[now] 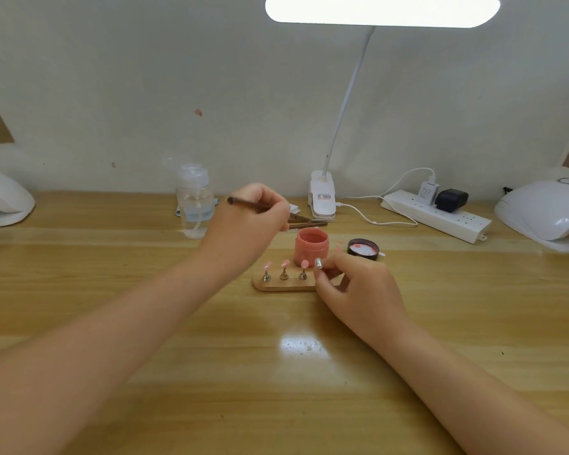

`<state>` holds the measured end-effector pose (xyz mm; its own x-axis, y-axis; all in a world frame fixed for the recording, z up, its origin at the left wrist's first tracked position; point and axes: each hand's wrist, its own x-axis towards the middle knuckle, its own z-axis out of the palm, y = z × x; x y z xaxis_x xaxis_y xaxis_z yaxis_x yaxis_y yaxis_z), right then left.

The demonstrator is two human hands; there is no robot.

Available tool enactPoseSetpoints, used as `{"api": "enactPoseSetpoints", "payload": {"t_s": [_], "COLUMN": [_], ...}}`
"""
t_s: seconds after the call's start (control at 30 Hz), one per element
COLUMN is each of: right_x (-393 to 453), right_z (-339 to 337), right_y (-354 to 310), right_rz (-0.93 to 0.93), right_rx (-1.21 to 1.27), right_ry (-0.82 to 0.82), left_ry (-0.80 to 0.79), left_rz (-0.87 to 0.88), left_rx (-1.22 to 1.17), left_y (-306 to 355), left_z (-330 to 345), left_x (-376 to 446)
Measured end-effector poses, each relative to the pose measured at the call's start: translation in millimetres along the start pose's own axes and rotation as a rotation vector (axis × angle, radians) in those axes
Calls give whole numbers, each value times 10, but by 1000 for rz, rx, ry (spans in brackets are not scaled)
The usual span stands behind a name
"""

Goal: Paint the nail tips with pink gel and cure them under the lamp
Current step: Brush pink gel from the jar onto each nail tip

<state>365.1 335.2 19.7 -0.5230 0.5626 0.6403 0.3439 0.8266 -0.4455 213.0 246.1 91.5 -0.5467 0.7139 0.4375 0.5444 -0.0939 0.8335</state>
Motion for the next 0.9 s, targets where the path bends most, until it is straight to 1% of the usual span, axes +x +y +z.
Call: {"api": "enactPoseSetpoints", "payload": {"t_s": [0.13,0.23,0.37,0.47,0.57,0.63,0.7,0.77,0.83,0.9], "right_x": [-10,-7,-11,-13,-13,-14,-13,-13,-13,-15], "right_z": [0,3,11,14,15,15,11,10,11,16], "right_y": [16,30,51,53,51,52,52,54,55,53], "right_rz": [-7,15,29,31,40,43,40,35,30,25], "right_rx": [78,98,115,112,107,112,116,112,102,98], "right_ry": [26,19,-2,-4,-6,-8,-8,-4,-7,-14], "left_ry": [-199,-332,-387,-411,-382,-321,-206,-115,-81,-88], "left_rz": [-39,-92,-116,-145,-201,-232,-296,-395,-496,-575], "left_rx": [299,381,470,489,467,412,268,75,-68,-137], "left_y": [179,242,227,150,104,109,111,80,14,-71], "left_z": [56,168,317,408,432,400,326,231,142,72], "left_x": [415,601,662,633,637,669,711,733,724,683]}}
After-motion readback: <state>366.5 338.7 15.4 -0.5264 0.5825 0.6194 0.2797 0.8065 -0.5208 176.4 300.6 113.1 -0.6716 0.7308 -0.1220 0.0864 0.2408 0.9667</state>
